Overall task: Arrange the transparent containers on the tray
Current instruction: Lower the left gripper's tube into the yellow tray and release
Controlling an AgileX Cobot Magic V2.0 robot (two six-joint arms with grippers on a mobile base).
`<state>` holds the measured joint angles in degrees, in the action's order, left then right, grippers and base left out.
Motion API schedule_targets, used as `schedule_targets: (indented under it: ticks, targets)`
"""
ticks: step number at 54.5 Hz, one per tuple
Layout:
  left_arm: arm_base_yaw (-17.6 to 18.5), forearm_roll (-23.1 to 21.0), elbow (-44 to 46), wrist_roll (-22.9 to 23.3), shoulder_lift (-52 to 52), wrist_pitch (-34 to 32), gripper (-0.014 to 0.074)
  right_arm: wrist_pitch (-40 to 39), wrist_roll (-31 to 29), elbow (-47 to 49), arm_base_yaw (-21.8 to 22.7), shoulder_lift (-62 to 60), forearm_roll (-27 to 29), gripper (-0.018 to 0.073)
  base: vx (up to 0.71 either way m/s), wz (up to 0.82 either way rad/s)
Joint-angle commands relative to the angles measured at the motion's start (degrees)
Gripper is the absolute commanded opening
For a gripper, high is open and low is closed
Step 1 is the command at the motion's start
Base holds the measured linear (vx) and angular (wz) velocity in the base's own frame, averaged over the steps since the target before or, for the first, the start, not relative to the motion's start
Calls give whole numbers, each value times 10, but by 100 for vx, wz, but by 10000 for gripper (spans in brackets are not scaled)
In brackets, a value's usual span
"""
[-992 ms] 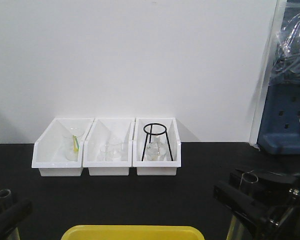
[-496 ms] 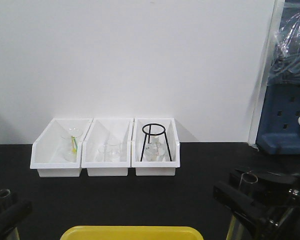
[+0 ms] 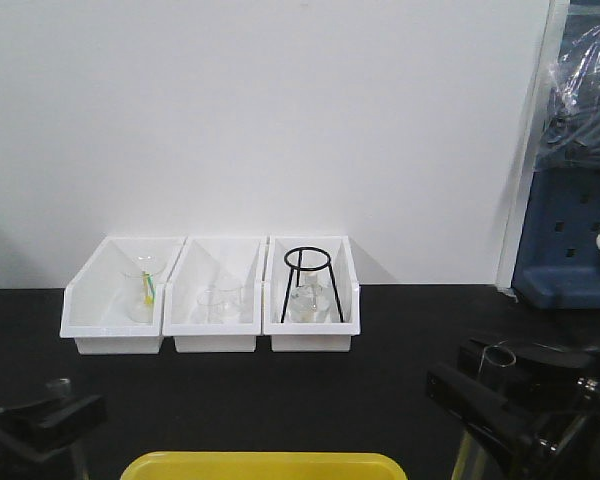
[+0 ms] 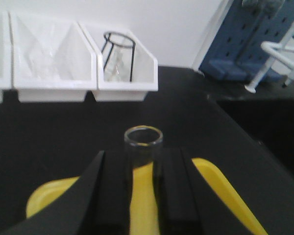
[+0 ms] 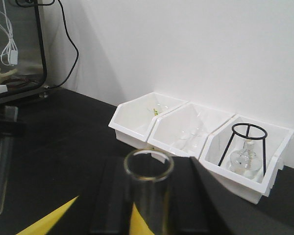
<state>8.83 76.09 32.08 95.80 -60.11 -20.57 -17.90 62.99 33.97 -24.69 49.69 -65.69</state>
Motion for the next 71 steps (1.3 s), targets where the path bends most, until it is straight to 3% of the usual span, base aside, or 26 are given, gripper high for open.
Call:
schedule_targets:
  ticks: [1, 3, 5, 7, 17, 35, 43, 61, 71]
  targets:
    - [3, 140, 57, 174, -74, -66, 0, -5, -1, 19, 1, -4, 10, -11, 0, 0]
    - [3, 195, 78, 248, -115, -78, 0, 0, -1, 19, 1, -4, 10, -11, 0, 0]
    - [3, 242, 97, 256, -148, -90, 0, 6, 0, 19, 1, -4, 10, -11, 0, 0]
    - [3, 258, 109, 256, -183, -103, 0, 9, 0, 19, 1, -4, 10, -11, 0, 0]
    - [3, 226, 139, 256, -280, -105, 1, 10, 0, 19, 1, -4, 10, -11, 0, 0]
    - [3, 258, 142, 255, -355, -47, 21, 23, 0, 19, 1, -4, 10, -11, 0, 0]
    - [3, 258, 142, 255, -379, -46, 101, 23, 0, 19, 1, -4, 10, -11, 0, 0]
    - [3, 258, 142, 255, -385, -9, 378, 23, 0, 19, 1, -4, 10, -11, 0, 0]
    - [3, 258, 142, 255, -385, 8, 445, 23, 3, 19, 1, -4, 10, -11, 0, 0]
